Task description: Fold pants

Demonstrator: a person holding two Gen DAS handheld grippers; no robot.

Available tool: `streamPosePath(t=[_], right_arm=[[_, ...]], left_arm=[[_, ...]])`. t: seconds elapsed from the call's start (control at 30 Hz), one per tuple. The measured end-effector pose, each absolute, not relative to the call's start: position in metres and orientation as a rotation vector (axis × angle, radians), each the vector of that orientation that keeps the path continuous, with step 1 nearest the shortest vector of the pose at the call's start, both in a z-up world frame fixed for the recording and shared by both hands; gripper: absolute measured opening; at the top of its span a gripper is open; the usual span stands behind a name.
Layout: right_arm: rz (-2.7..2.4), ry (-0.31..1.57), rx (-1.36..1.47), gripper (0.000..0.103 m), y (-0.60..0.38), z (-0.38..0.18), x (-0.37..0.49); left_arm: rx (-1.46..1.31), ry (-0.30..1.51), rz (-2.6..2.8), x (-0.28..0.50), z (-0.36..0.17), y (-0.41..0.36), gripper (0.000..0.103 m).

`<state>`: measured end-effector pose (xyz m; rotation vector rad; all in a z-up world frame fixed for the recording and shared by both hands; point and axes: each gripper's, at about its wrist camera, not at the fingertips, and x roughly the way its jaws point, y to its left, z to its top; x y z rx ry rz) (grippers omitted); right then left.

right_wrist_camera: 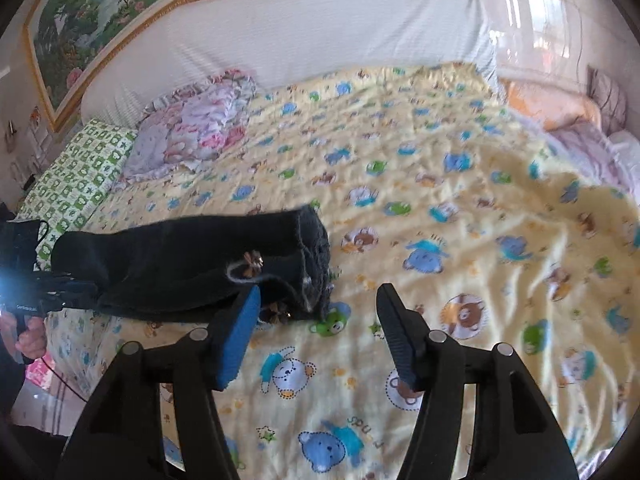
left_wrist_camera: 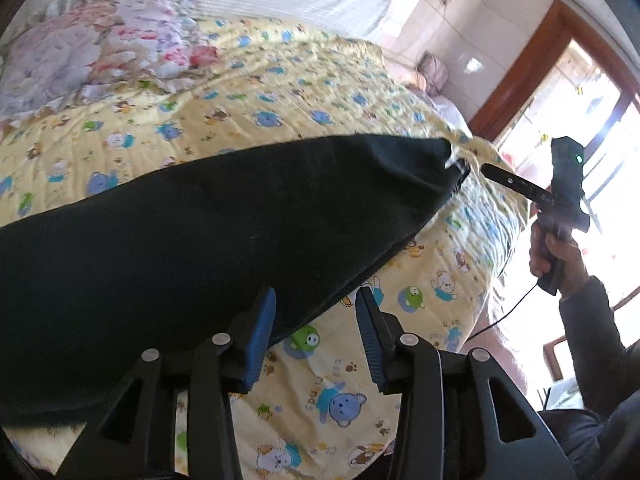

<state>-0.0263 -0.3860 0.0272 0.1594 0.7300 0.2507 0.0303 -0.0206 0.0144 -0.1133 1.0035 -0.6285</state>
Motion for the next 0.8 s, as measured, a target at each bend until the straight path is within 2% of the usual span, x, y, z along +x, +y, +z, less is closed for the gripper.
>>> streamPosePath(t=[0.23, 0.53, 0.63, 0.8], right_arm=[[0.397, 0.678, 0.183, 0.062, -0.337, 0.046, -0.023], [0.659, 0.734, 0.140, 0.062, -0.231, 0.038, -0.004], [0.728, 0.753, 0.121, 0.062, -0.200, 0.034, -0.001], [0.806, 0.790, 0.119, 0.062, -0.160, 0.030, 0.008]], left_arm=[[-0.243, 0.969, -0.477, 0.017, 0.017, 0.037, 0.044], [-0.404, 0.913, -0.254, -0.009, 0.017, 0.134, 0.044], [-0.451, 0.897, -0.186, -0.020, 0.015, 0.164, 0.049], [-0.505, 0.866, -0.086, -0.036, 0.013, 0.204, 0.049]])
